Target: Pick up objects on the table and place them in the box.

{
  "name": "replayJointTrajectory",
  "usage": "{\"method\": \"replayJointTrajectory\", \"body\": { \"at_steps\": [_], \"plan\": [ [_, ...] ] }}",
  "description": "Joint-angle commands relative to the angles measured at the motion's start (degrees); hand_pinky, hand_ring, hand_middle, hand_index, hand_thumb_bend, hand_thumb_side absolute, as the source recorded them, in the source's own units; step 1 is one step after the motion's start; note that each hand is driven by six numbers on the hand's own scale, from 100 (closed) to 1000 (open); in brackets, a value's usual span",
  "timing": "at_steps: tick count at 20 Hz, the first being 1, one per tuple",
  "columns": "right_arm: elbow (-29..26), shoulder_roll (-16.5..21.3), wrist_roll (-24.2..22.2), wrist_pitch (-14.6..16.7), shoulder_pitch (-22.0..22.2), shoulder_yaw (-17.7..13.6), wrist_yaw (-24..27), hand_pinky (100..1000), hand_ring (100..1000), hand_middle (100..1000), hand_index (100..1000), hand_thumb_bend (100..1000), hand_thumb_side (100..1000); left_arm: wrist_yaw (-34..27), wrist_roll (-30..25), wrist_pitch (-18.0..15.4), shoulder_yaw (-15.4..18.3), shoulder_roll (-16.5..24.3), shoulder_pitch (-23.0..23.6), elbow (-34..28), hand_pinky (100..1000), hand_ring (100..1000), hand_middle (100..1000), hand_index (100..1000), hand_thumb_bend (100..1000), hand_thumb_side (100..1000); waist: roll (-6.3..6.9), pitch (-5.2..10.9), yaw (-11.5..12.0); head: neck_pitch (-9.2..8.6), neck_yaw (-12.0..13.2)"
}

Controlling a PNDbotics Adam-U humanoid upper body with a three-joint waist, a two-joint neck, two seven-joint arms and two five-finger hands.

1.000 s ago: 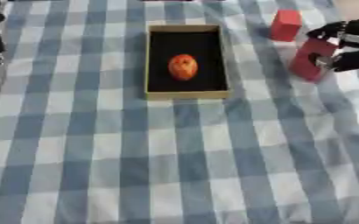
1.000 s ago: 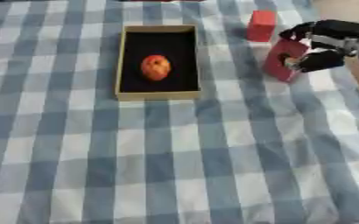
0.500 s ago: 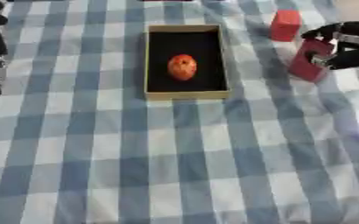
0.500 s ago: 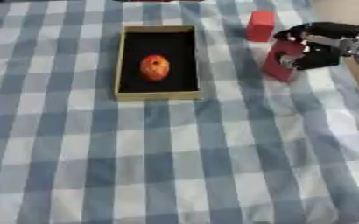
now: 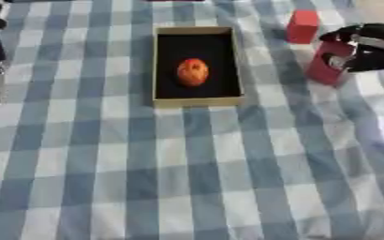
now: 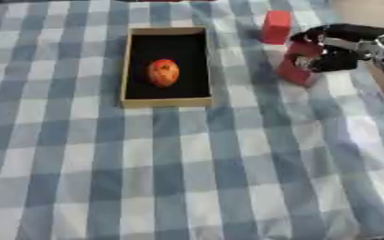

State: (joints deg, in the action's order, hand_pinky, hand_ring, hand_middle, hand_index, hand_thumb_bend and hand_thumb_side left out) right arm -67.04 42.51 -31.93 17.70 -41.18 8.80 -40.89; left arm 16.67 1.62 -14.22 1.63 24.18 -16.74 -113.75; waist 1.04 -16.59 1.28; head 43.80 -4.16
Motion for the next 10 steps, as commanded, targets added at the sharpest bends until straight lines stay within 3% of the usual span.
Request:
{"method": "replayJointTrajectory", "body": {
  "at_steps": [1,6,7,10],
  "plan": [
    [0.7,0.7,0.4,0.0,-0.5,-0.3,-1.0,427,794,896,1000,239,803,-0.2,-0.2,-0.1,0.3,0.7,-0.3,-0.8,716,792,661,639,100,547,0.11,0.83,-0.1,0.23,-0.2],
    [0.9,0.5,1.2,-0.9,-0.7,-0.2,-1.0,356,771,882,1000,292,676,-0.1,-0.4,-0.2,0.3,0.7,-0.3,-0.8,717,793,662,639,100,546,0.11,0.82,-0.1,0.28,-0.2],
    [0.9,0.5,1.4,-1.2,-0.7,-0.2,-0.9,337,761,871,1000,298,618,0.0,-0.4,-0.2,0.3,0.7,-0.3,-0.8,717,793,662,639,100,546,0.11,0.82,-0.1,0.27,-0.2],
    [0.9,0.4,2.1,-2.2,-0.7,-0.2,-0.4,323,751,857,966,268,558,0.0,-0.7,-0.3,0.2,0.7,-0.3,-0.8,718,793,662,639,100,546,0.10,0.80,-0.1,0.26,-0.2]
  ]
}}
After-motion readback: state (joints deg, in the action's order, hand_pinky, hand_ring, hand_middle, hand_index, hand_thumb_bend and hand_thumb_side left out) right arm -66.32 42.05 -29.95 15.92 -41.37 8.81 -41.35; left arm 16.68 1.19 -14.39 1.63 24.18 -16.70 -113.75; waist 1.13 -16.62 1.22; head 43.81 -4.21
